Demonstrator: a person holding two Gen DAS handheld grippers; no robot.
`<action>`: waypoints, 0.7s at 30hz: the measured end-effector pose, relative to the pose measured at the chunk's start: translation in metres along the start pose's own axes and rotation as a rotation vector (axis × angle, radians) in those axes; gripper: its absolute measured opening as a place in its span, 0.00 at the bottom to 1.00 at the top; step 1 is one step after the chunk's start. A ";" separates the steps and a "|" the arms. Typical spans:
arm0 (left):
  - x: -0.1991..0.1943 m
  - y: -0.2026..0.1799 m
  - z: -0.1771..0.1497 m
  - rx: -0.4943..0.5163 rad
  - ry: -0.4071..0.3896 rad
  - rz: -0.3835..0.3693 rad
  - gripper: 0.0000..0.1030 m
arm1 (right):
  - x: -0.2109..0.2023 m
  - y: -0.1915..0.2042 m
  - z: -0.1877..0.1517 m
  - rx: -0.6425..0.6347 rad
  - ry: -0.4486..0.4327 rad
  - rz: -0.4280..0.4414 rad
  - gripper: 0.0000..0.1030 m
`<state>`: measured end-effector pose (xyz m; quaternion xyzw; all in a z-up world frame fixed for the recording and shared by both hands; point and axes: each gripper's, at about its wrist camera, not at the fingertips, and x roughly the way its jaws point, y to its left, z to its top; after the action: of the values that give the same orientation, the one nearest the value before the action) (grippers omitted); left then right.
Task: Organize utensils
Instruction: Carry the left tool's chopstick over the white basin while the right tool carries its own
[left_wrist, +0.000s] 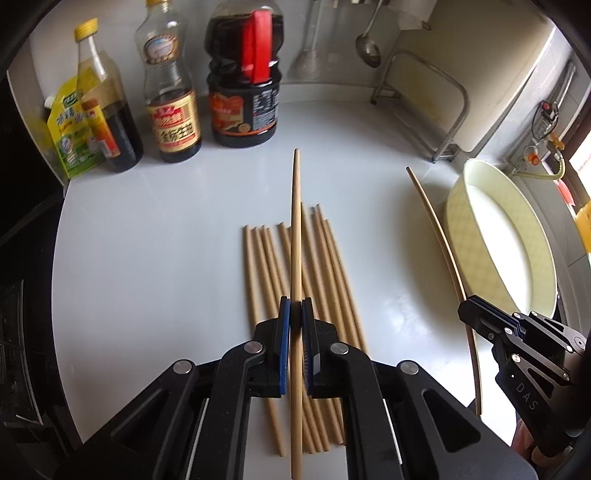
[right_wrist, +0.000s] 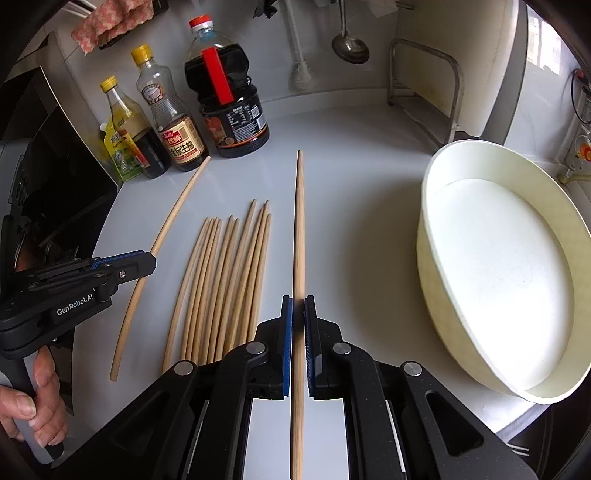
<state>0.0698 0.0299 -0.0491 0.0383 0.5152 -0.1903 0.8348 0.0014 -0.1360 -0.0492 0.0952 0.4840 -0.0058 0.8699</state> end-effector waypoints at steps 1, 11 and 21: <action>-0.002 -0.010 0.004 0.015 -0.010 -0.011 0.07 | -0.007 -0.009 0.002 0.011 -0.008 -0.009 0.06; -0.006 -0.132 0.049 0.176 -0.074 -0.154 0.07 | -0.056 -0.124 0.006 0.163 -0.084 -0.144 0.06; 0.031 -0.249 0.083 0.313 0.000 -0.276 0.07 | -0.056 -0.212 0.016 0.309 -0.072 -0.167 0.06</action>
<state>0.0631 -0.2308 -0.0042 0.0966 0.4797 -0.3806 0.7846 -0.0372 -0.3515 -0.0277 0.1871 0.4523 -0.1558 0.8580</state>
